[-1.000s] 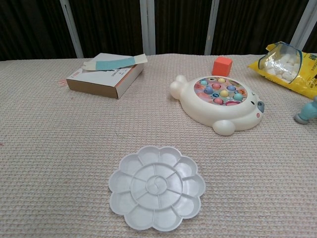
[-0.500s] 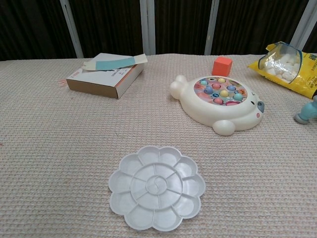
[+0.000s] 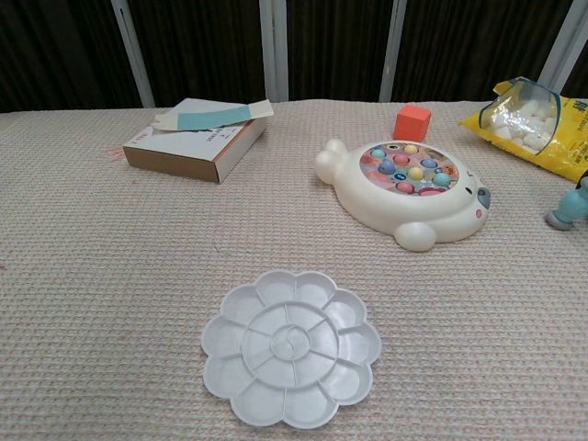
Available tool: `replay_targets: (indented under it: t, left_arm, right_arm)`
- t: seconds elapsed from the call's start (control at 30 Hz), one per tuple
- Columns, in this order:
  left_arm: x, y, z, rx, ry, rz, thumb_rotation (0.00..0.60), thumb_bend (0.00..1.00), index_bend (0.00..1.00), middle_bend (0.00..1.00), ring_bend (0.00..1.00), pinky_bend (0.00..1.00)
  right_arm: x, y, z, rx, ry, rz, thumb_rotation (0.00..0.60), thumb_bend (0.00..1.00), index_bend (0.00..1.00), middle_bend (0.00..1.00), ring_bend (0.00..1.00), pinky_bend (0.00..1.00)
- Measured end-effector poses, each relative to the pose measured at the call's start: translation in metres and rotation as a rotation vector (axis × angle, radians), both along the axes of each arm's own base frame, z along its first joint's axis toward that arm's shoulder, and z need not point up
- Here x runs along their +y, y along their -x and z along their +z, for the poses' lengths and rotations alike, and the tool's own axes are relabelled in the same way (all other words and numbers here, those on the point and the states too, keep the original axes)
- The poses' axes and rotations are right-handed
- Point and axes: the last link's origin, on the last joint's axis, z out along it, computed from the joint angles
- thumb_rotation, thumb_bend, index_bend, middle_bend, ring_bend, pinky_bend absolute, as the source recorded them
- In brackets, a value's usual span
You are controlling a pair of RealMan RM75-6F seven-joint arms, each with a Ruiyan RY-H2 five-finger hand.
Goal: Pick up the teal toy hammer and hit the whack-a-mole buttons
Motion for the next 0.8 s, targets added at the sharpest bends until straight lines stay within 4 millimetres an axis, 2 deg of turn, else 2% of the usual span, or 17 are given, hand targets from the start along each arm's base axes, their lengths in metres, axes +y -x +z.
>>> replay_targets:
  t: [0.43,0.8]
  left_arm:
    - [0.0009,-0.0005,-0.0009,0.003,0.002,0.002,0.600,0.15,0.00,0.00,0.00,0.00]
    - [0.0026,-0.0011,-0.0027,0.002,0.006,-0.001,0.600,0.15,0.00,0.00,0.00,0.00]
  right_arm:
    - [0.0001,0.0048,-0.0050,-0.003,-0.003,-0.001,0.600,0.43,0.35,0.36,0.26,0.07]
    - [0.0018,-0.0045,-0.0019,-0.006,-0.012,0.024,0.600,0.45,0.35,0.36,0.26,0.08]
